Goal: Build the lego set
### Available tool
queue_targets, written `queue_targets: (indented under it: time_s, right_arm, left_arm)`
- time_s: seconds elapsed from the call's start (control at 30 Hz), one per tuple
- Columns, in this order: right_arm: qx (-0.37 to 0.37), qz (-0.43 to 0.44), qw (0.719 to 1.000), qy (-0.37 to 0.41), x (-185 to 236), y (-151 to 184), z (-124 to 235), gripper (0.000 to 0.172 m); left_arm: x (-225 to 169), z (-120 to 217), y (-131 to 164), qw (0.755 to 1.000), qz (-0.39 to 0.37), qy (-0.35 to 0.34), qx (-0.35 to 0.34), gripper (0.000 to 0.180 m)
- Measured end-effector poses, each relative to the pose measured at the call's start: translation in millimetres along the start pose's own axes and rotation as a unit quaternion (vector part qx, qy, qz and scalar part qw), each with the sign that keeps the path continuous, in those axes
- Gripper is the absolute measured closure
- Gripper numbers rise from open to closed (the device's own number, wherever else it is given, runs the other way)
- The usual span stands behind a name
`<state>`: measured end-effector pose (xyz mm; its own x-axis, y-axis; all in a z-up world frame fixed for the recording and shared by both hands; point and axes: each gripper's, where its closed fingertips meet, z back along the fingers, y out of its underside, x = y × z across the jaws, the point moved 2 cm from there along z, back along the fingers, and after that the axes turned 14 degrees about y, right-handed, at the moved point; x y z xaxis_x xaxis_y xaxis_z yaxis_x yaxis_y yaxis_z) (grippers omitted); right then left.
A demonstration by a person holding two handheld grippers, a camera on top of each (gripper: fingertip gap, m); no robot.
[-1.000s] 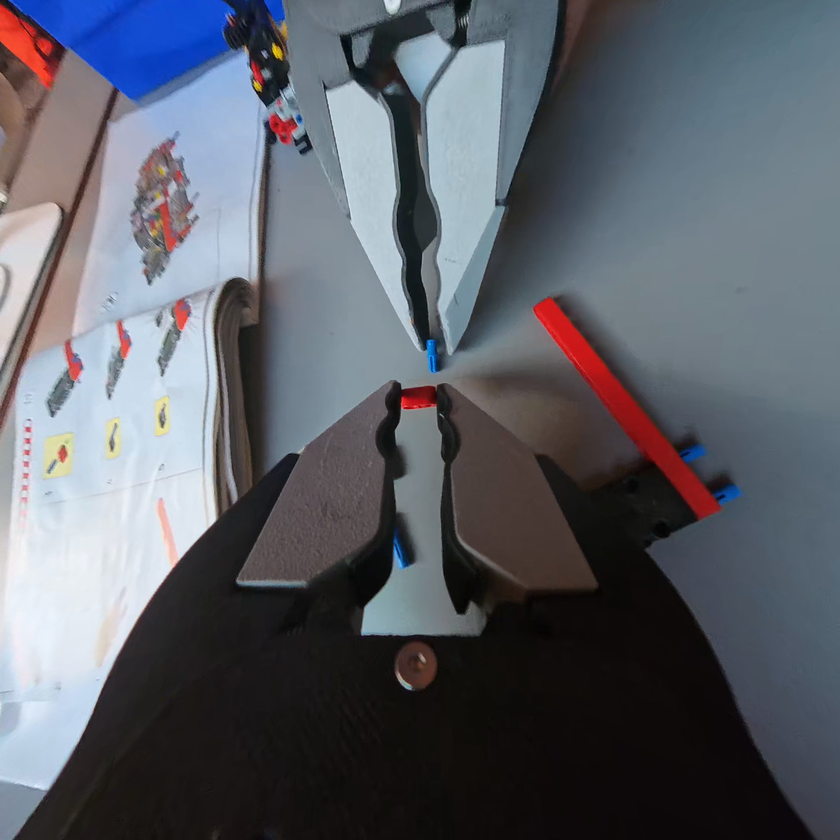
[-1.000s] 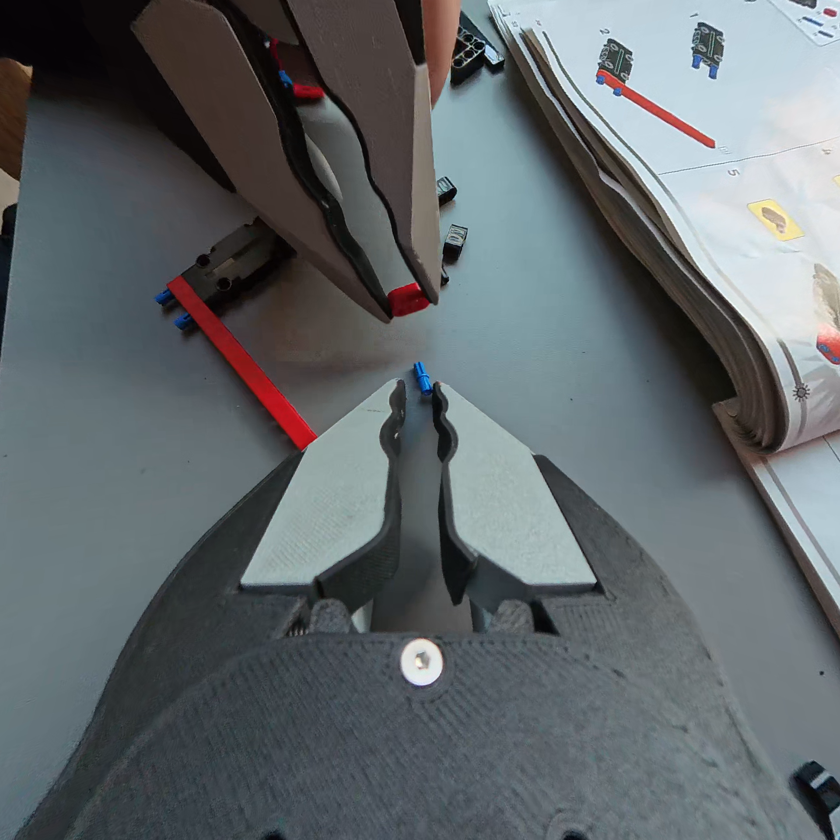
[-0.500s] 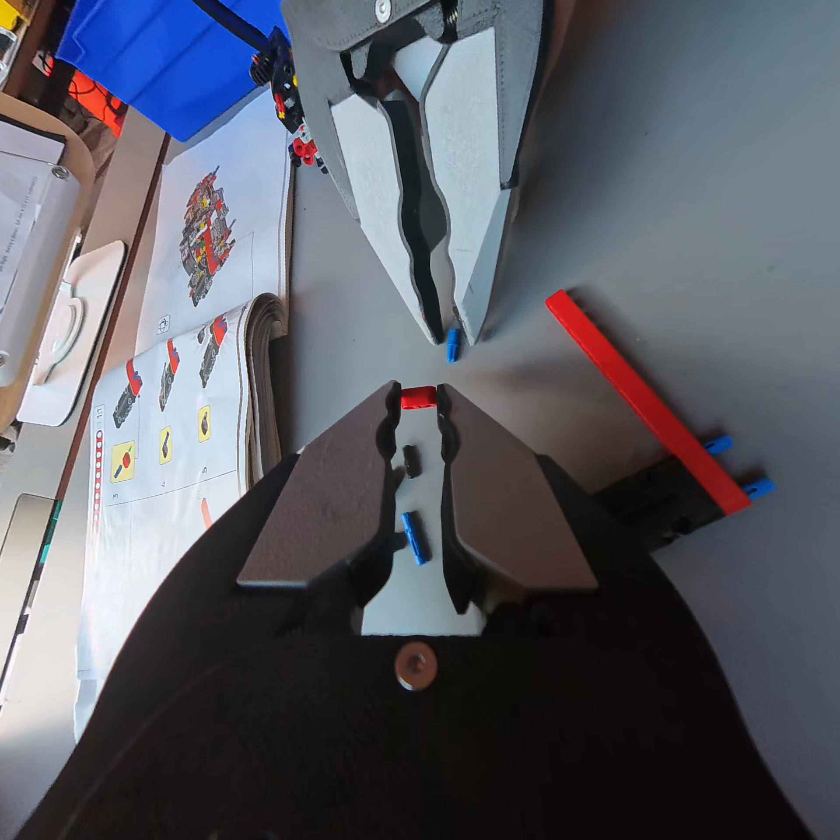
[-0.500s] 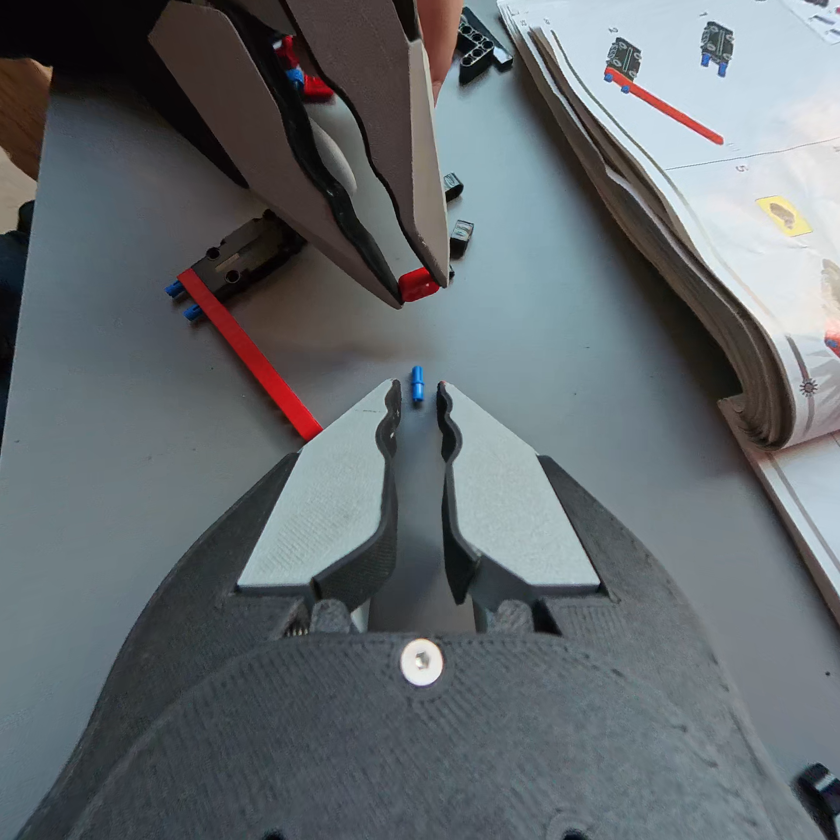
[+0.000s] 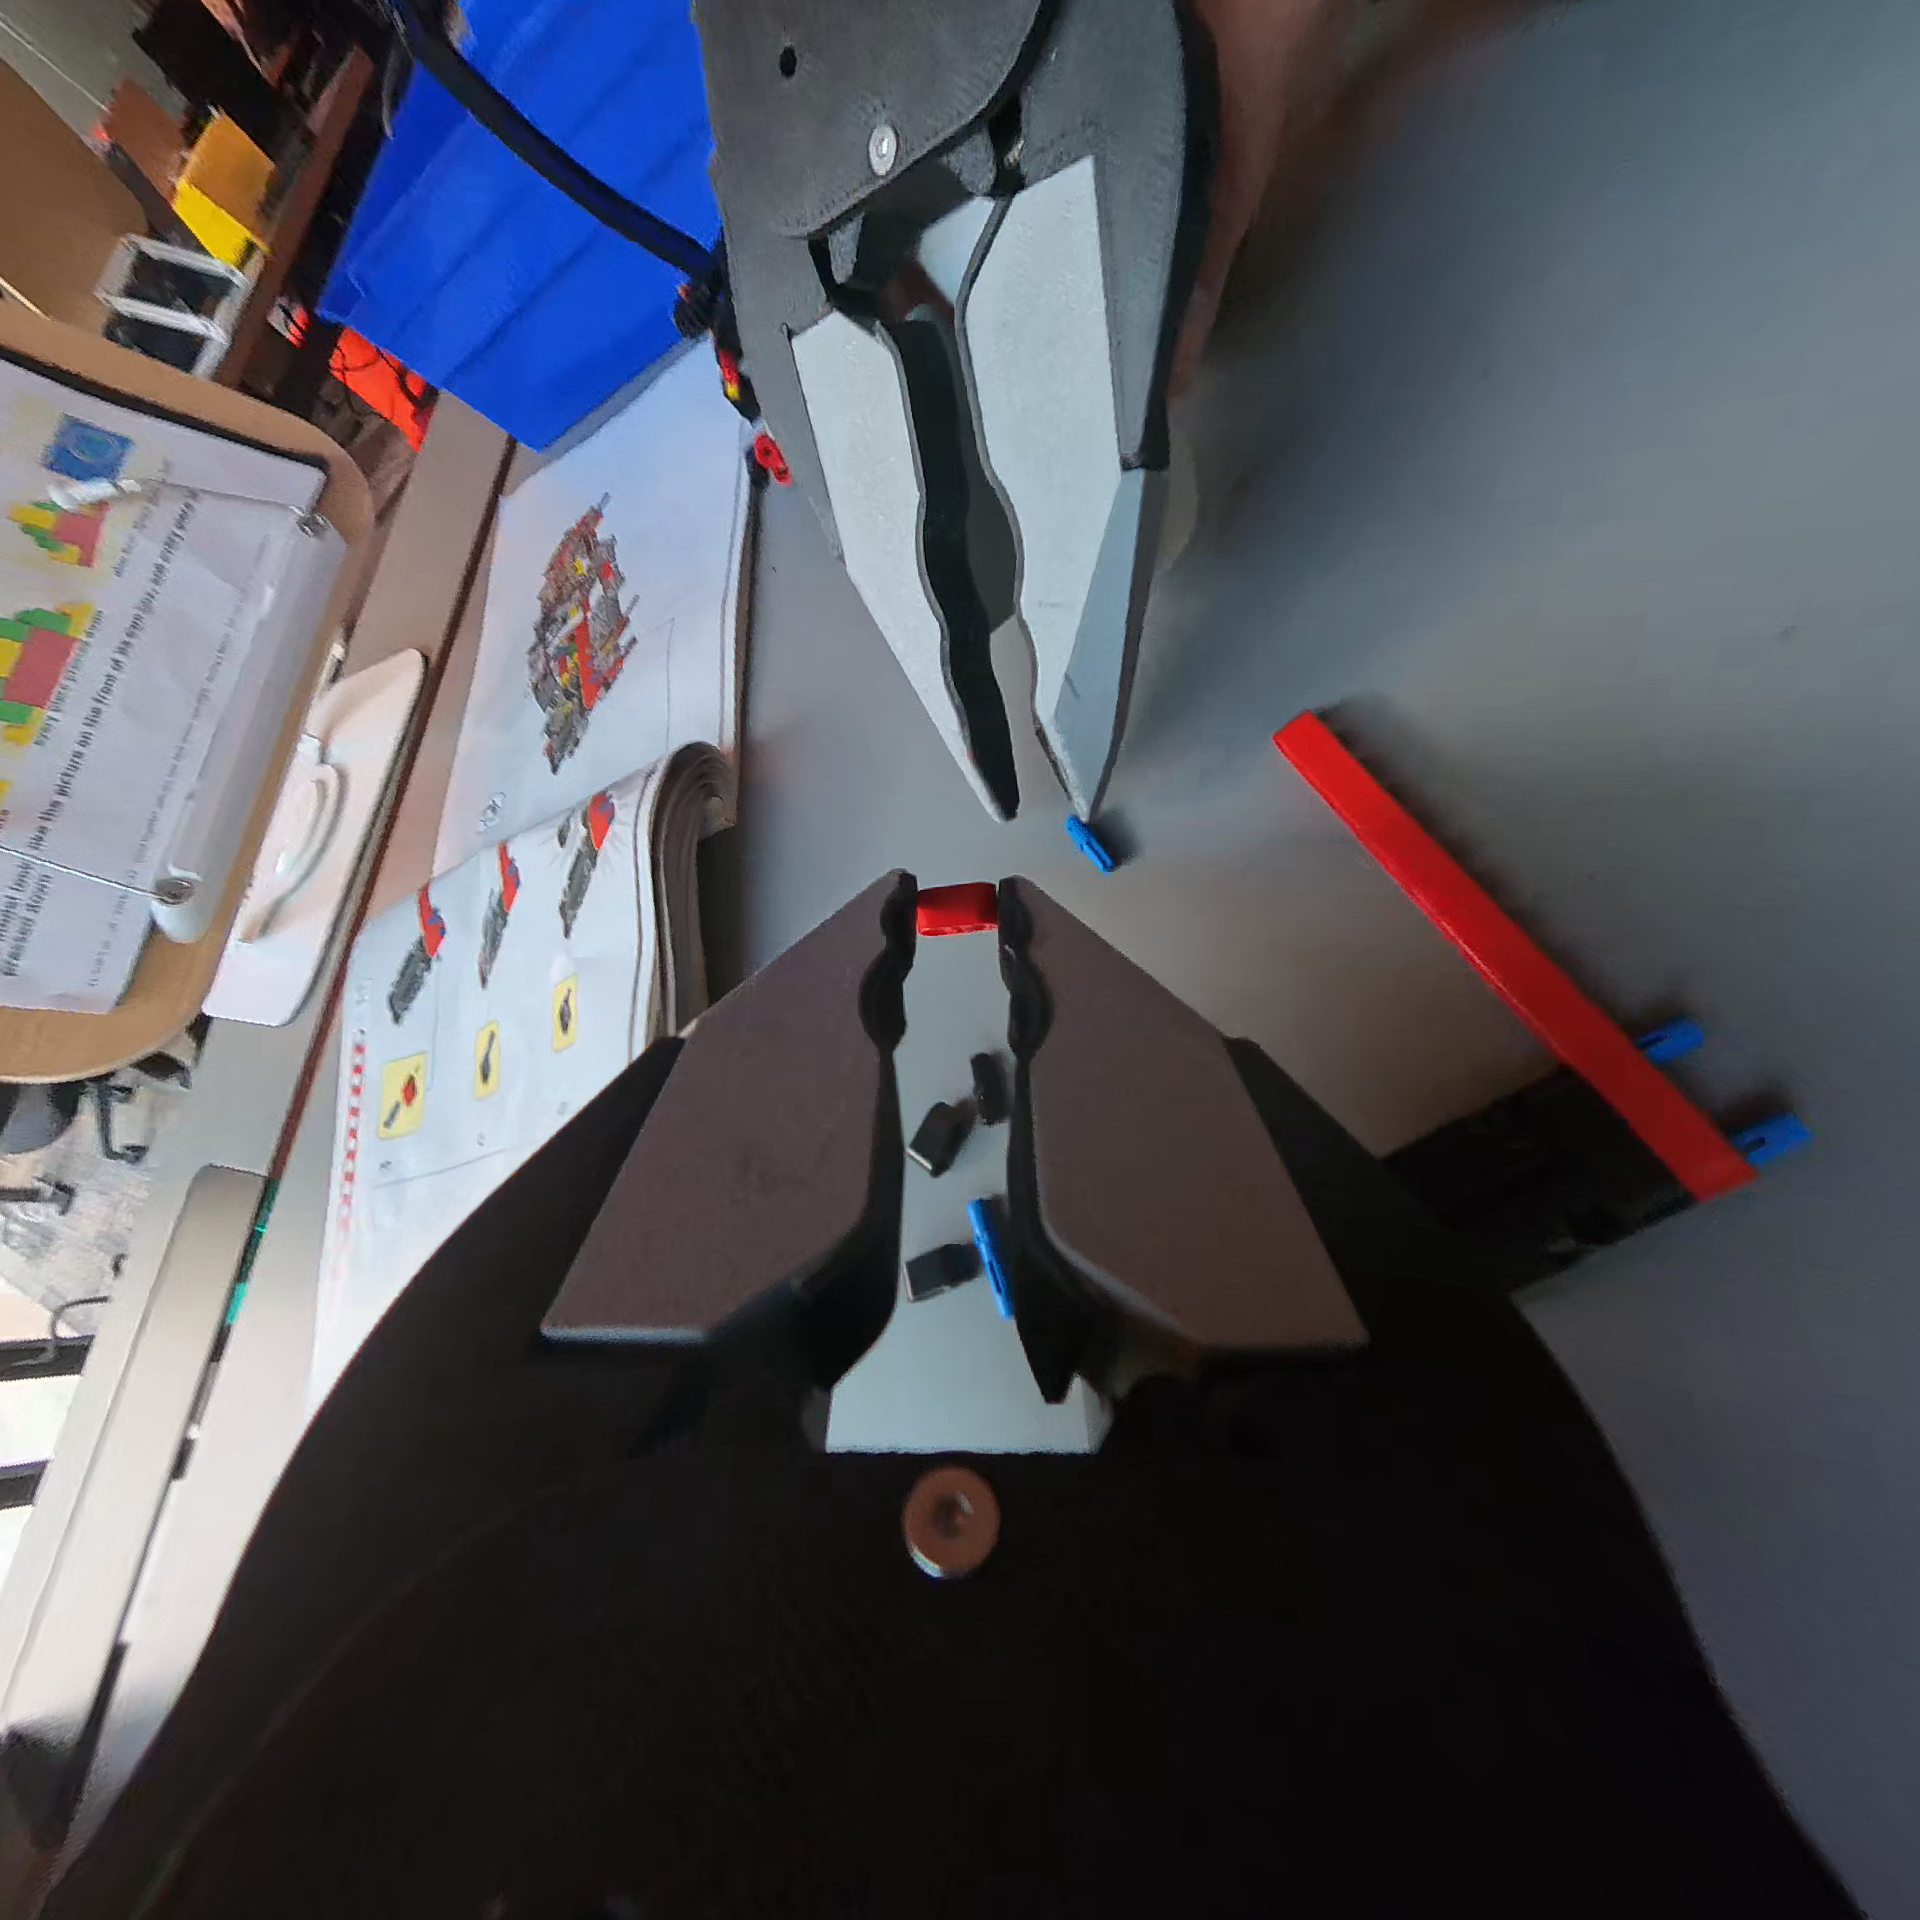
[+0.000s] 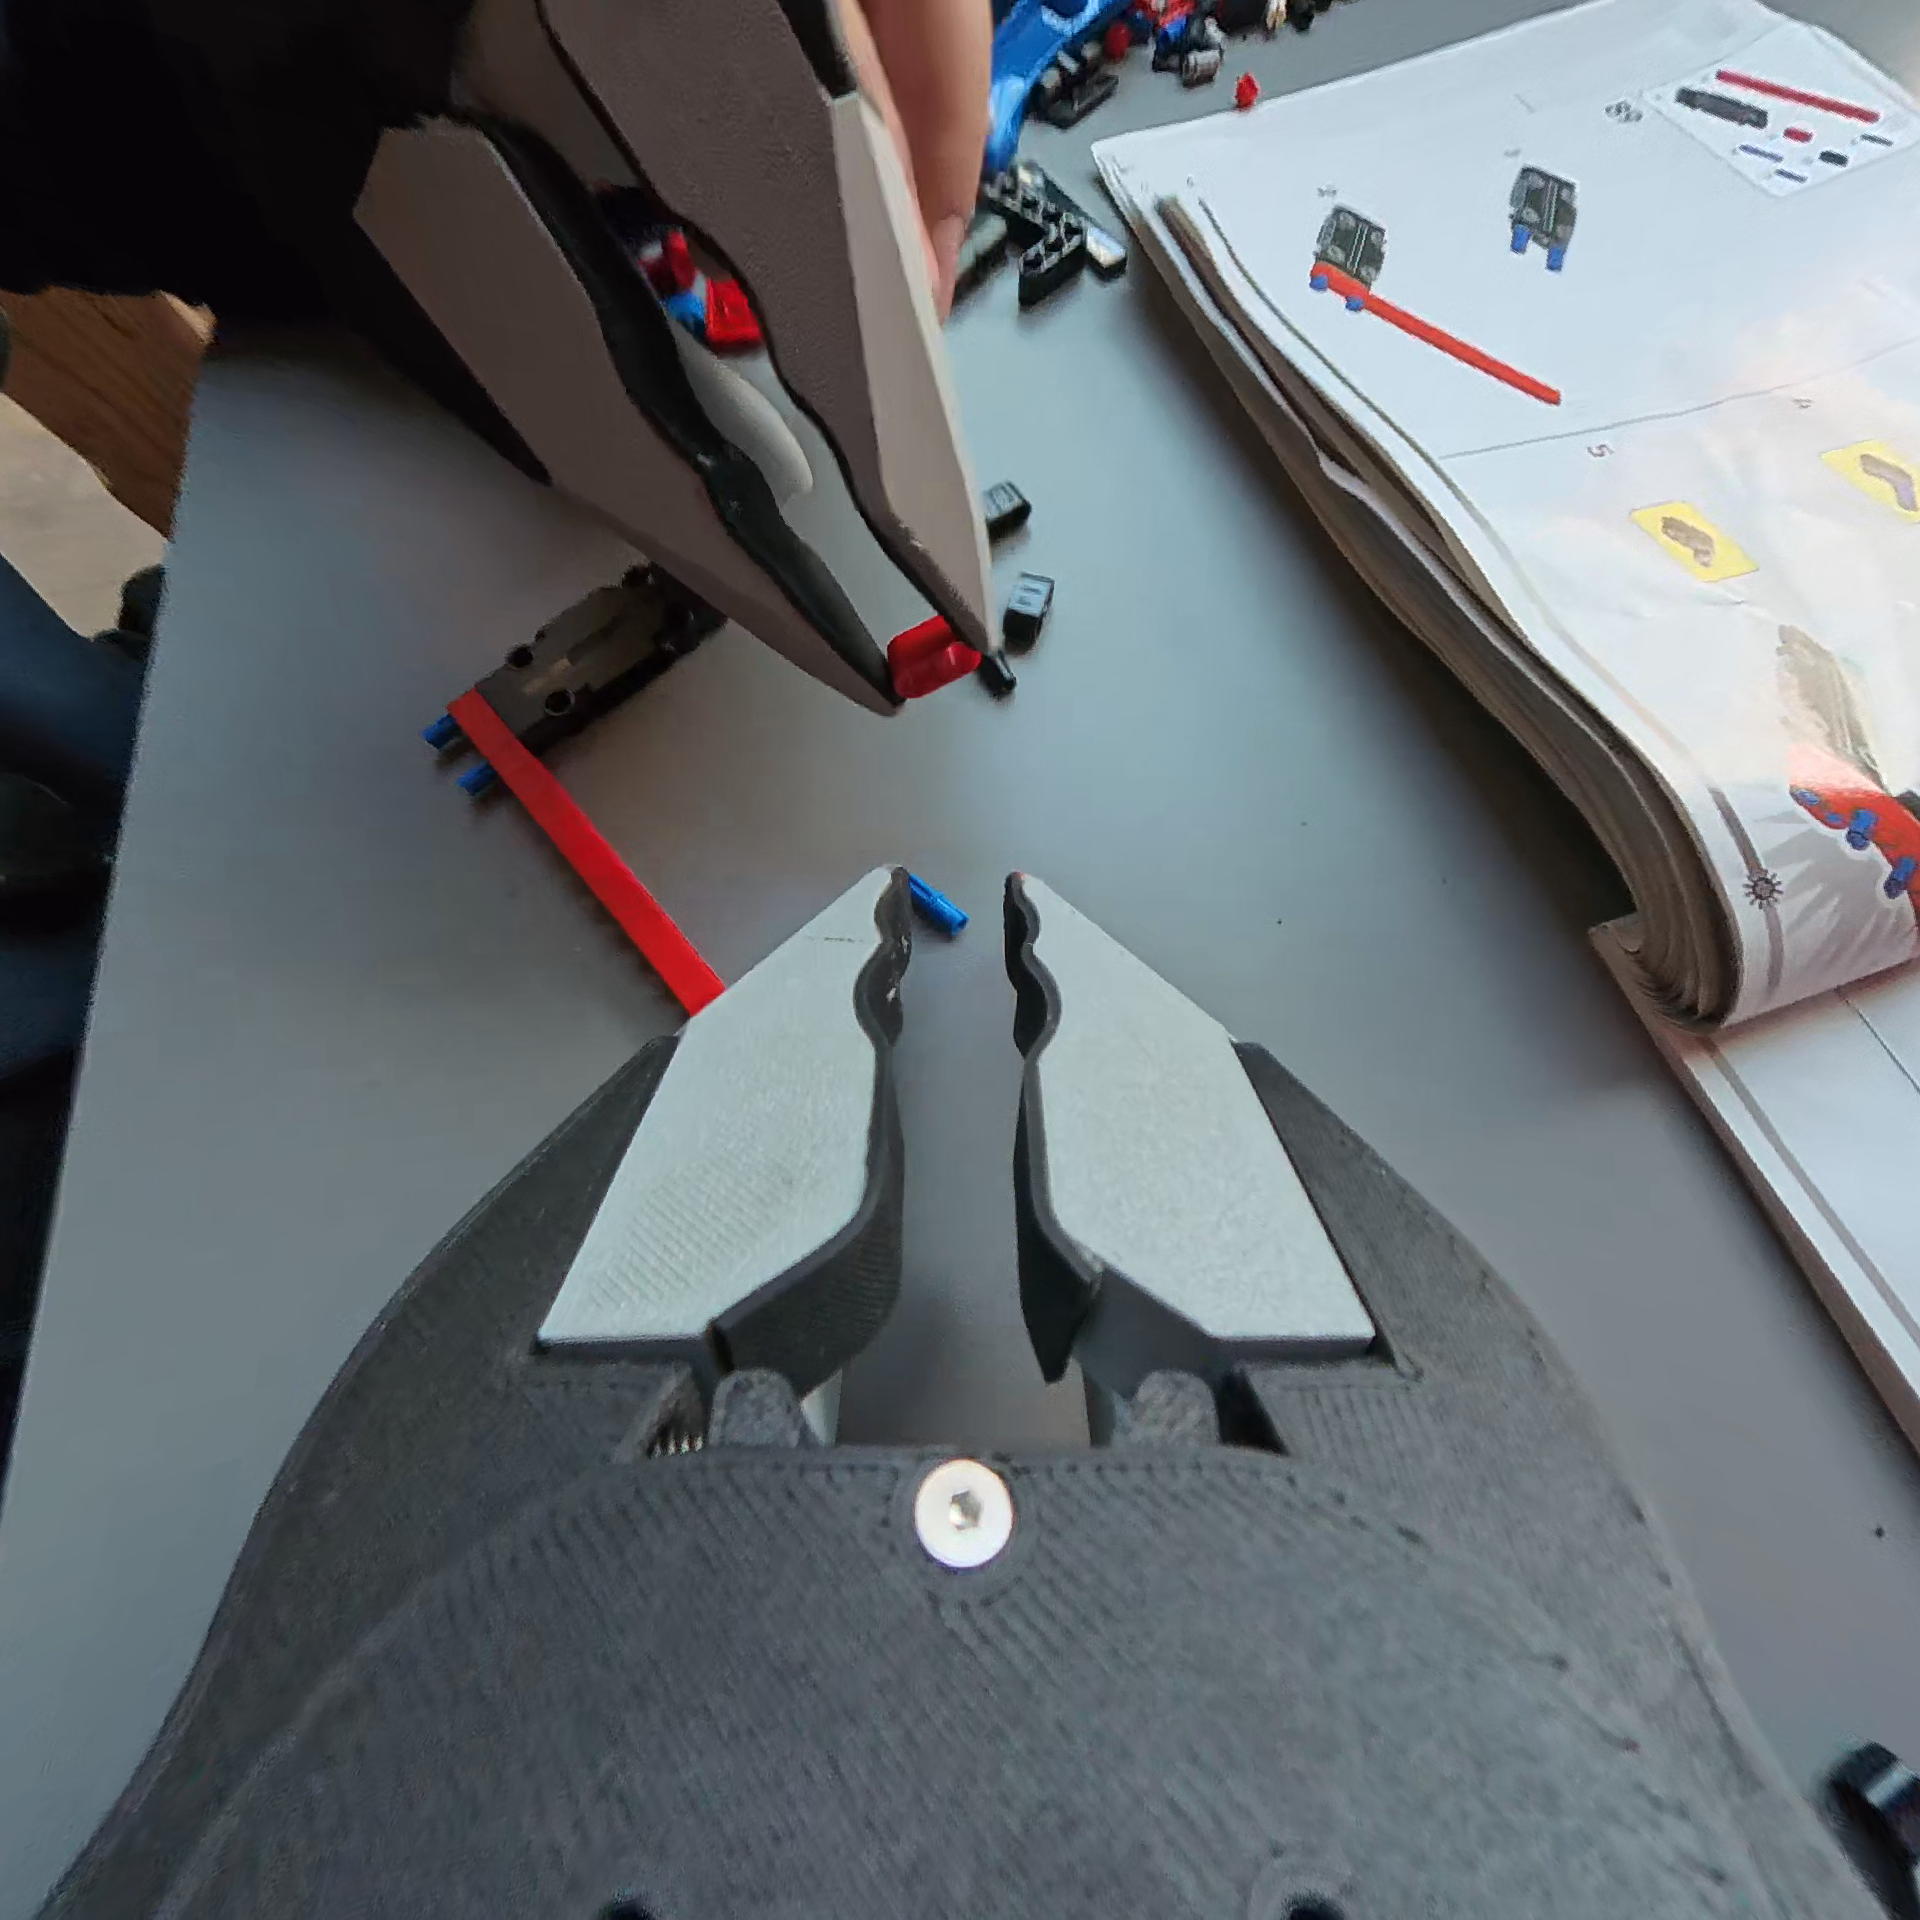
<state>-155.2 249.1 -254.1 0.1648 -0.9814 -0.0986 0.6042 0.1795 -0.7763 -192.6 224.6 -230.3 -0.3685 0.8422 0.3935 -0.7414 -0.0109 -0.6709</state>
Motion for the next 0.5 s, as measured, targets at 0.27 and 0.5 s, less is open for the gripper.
queue_targets:
  time_s: [0.27, 0.5]
  right_arm:
    - [-0.124, -0.154, 0.976, -0.094, -2.5, -41.1, 18.8, 0.165]
    - [-0.171, -0.191, 0.954, -0.153, 2.6, -56.0, 30.7, 0.156]
  left_arm:
    - [14.8, 27.1, -30.3, 0.989, -0.071, -0.108, -0.074, 0.167]
    - [14.6, 33.1, -38.8, 0.984, -0.089, -0.127, -0.092, 0.167]
